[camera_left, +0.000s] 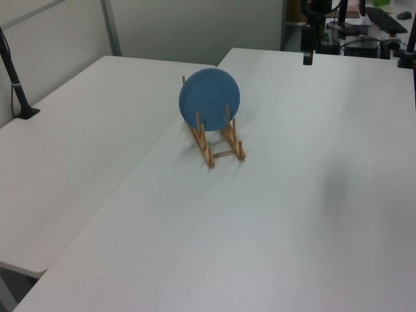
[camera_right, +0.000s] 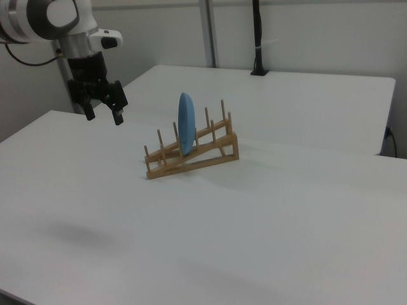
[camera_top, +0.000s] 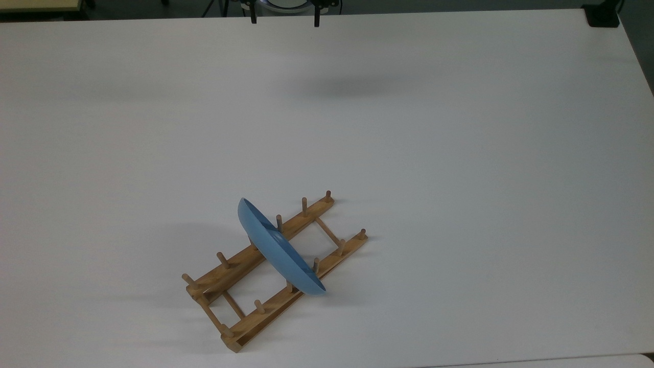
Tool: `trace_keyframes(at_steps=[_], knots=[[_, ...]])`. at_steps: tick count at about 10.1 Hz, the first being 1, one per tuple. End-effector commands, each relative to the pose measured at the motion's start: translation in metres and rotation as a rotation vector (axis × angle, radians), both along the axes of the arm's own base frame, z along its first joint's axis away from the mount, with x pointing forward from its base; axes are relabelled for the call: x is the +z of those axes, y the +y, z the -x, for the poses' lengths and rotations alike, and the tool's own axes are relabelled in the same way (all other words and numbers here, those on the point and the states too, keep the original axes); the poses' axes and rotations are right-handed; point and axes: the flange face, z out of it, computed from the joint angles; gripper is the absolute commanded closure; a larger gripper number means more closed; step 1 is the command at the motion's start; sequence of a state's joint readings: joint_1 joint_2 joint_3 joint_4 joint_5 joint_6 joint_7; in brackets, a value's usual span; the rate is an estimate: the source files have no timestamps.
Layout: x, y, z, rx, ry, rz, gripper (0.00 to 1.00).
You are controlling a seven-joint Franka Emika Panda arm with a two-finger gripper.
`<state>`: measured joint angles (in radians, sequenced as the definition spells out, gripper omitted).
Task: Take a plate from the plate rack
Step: 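Move the open gripper from above the table toward the wooden rack, then lower the open gripper onto the rim of the blue plate and close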
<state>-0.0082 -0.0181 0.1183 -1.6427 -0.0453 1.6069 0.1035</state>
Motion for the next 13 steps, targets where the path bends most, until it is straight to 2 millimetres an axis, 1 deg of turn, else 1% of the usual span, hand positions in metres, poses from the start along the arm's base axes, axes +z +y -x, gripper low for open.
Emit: trace_keyframes(at_steps=[1,3,4,5,7,9,10,11,12,13], knots=[[0.001,0.0,0.009,-0.002,0.023,-0.005,0.0],[0.002,-0.002,0.004,0.049,0.01,-0.009,0.0],[0.001,-0.006,-0.004,0.078,0.006,-0.013,0.0],[0.0,-0.008,-0.017,0.081,-0.038,-0.018,0.0],[-0.011,-0.01,-0.053,0.073,-0.15,-0.013,0.0],[-0.033,-0.018,-0.099,0.037,-0.23,0.031,0.0],[-0.047,-0.02,-0.117,-0.002,-0.295,0.066,0.01],[-0.064,-0.021,-0.134,-0.026,-0.354,0.105,0.08],[-0.081,-0.021,-0.145,-0.049,-0.391,0.136,0.2],[-0.094,-0.02,-0.153,-0.06,-0.417,0.15,0.32]])
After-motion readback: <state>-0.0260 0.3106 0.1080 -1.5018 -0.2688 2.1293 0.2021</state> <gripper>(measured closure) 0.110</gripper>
